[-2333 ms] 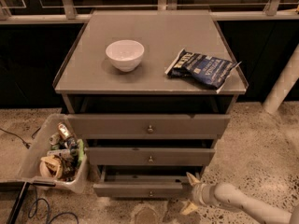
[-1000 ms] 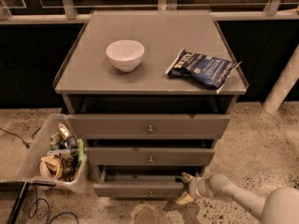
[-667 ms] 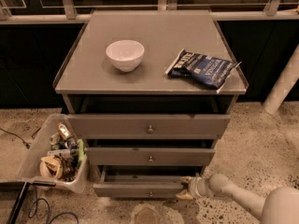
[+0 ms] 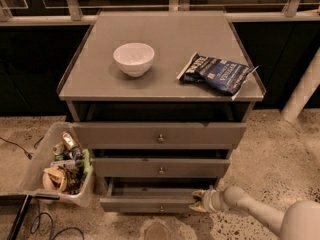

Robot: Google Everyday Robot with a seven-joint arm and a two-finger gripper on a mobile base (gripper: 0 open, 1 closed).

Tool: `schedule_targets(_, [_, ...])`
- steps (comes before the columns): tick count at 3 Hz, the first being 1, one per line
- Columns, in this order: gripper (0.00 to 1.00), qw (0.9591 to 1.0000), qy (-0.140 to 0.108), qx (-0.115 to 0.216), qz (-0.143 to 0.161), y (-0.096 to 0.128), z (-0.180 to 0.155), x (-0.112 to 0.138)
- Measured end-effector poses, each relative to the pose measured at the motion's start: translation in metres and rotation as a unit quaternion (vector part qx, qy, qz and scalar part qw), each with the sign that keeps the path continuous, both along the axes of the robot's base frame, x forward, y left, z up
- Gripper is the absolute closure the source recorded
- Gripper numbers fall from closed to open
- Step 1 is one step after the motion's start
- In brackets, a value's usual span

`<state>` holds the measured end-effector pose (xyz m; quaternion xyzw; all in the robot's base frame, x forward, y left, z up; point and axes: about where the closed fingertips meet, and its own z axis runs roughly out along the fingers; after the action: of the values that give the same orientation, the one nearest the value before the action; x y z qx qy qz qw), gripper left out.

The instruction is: Open bottom drawer

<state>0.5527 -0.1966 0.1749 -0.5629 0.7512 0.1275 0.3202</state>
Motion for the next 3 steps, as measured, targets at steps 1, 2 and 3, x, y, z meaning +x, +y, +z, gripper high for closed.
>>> schedule_targets(1, [1.00, 0.9999, 0.004, 0.002, -0.011, -0.007, -0.007, -0.018])
schedule_targets(2, [1.00, 0.9999, 0.004, 0.002, -0.011, -0.006, -0.004, -0.018])
schedule_targets(3, [0.89, 0.9997, 0.007, 0.006, -0.022, -0.007, -0.007, -0.030])
